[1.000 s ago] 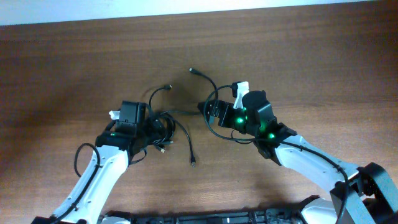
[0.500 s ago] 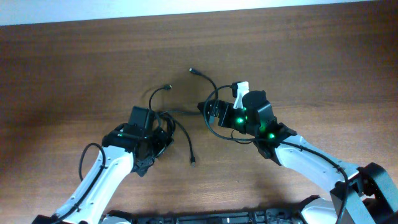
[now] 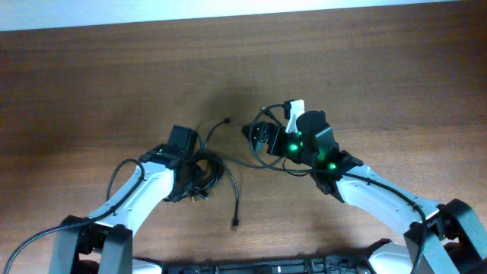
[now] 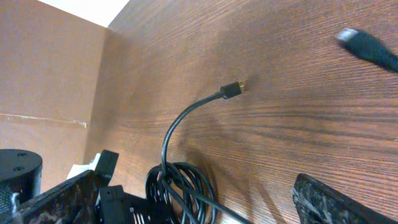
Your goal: Untangle cables
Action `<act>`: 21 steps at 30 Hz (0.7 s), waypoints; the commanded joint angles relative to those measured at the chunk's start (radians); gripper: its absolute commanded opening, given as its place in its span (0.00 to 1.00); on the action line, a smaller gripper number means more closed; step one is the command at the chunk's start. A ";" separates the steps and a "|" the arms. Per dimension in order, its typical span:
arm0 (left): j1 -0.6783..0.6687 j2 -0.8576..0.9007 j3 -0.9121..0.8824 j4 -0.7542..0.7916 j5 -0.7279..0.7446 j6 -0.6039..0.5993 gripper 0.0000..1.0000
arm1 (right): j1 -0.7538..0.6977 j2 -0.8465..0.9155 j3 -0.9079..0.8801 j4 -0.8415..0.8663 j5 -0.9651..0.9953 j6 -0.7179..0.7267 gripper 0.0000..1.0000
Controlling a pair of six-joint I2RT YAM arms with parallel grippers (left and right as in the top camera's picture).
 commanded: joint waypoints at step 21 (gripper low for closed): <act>-0.003 -0.422 0.195 -0.215 -0.056 0.880 0.00 | -0.024 -0.001 0.152 0.139 -0.315 -0.456 1.00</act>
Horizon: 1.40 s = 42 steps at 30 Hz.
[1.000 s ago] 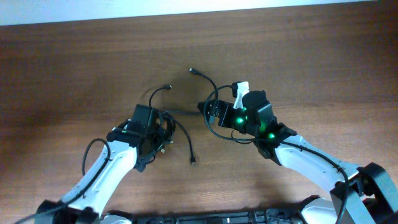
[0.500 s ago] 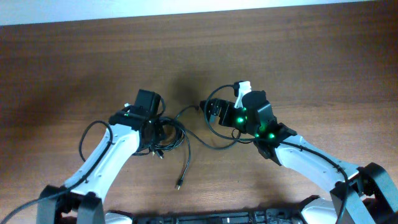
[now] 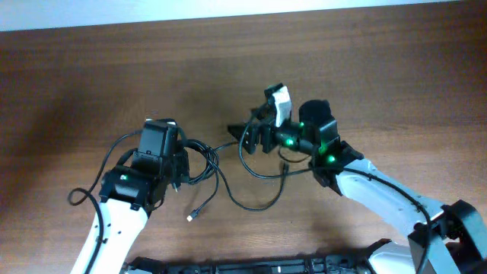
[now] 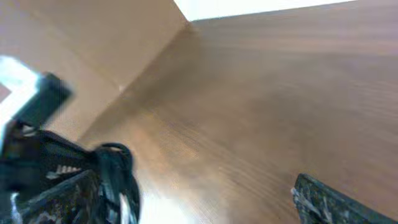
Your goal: Untangle cables
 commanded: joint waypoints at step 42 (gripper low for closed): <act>0.032 0.190 0.120 0.101 0.053 -0.840 0.00 | 0.115 0.099 0.063 0.040 0.029 0.431 0.41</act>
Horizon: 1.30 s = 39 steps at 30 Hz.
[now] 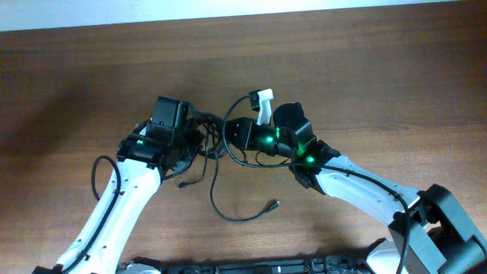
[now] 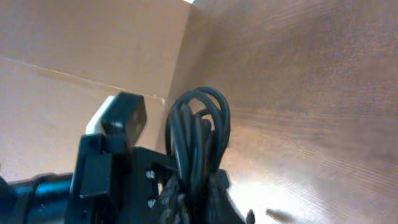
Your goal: Untangle cables
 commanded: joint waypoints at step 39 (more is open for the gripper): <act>-0.162 -0.175 0.003 0.309 -0.090 0.779 0.00 | 0.003 -0.208 0.013 -0.171 -0.102 -0.209 0.04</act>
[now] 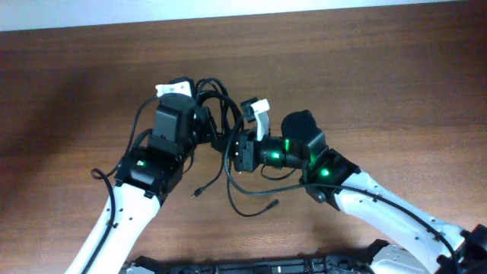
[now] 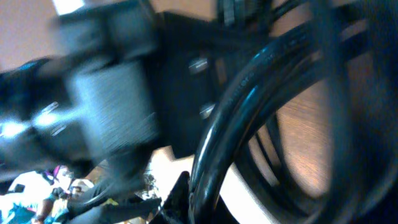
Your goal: Untangle cables
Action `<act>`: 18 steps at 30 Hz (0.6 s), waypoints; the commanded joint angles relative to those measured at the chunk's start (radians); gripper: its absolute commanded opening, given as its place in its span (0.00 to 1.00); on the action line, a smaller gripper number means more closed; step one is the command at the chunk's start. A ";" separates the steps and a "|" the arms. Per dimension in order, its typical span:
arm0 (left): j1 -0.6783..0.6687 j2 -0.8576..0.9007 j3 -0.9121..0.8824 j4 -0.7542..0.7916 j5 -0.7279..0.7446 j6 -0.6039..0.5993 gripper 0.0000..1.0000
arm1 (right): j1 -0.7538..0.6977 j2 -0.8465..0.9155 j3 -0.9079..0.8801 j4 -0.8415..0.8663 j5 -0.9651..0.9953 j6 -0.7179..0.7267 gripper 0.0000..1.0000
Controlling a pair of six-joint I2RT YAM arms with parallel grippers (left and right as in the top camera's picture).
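Observation:
A tangled bundle of black cables [image 1: 214, 95] stands up between the two arms at the table's middle. My left gripper [image 1: 205, 129] is shut on the bundle from the left. My right gripper [image 1: 232, 148] meets it from the right, shut on one black strand. In the right wrist view that thick strand [image 2: 249, 93] runs blurred across the frame, and my right gripper [image 2: 199, 196] pinches it at the bottom edge. The left gripper's body [image 2: 112, 93] fills the left side there. A loose loop [image 1: 243, 204] trails toward the front, ending in one plug [image 1: 272, 202]; another plug [image 1: 196, 193] hangs nearby.
The brown wooden table [image 1: 396, 76] carries nothing else in view. A pale strip lies along its far edge [image 1: 304, 6]. Both white forearms [image 1: 114, 221] reach in from the front edge.
Both grippers now appear larger in the overhead view and are pressed closer together. The bundle now stands farther back above the left gripper. The right wrist view is filled with cable at close range.
At first my left gripper held the bundle near the front while my right gripper stood open and apart. The left then held it farther left, with the right still open. Later the two met at the middle and the right shut on a strand, as now.

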 commanded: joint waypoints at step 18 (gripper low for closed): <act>0.021 -0.050 0.005 -0.004 0.718 0.716 0.00 | -0.167 0.049 0.005 0.114 0.020 0.105 0.39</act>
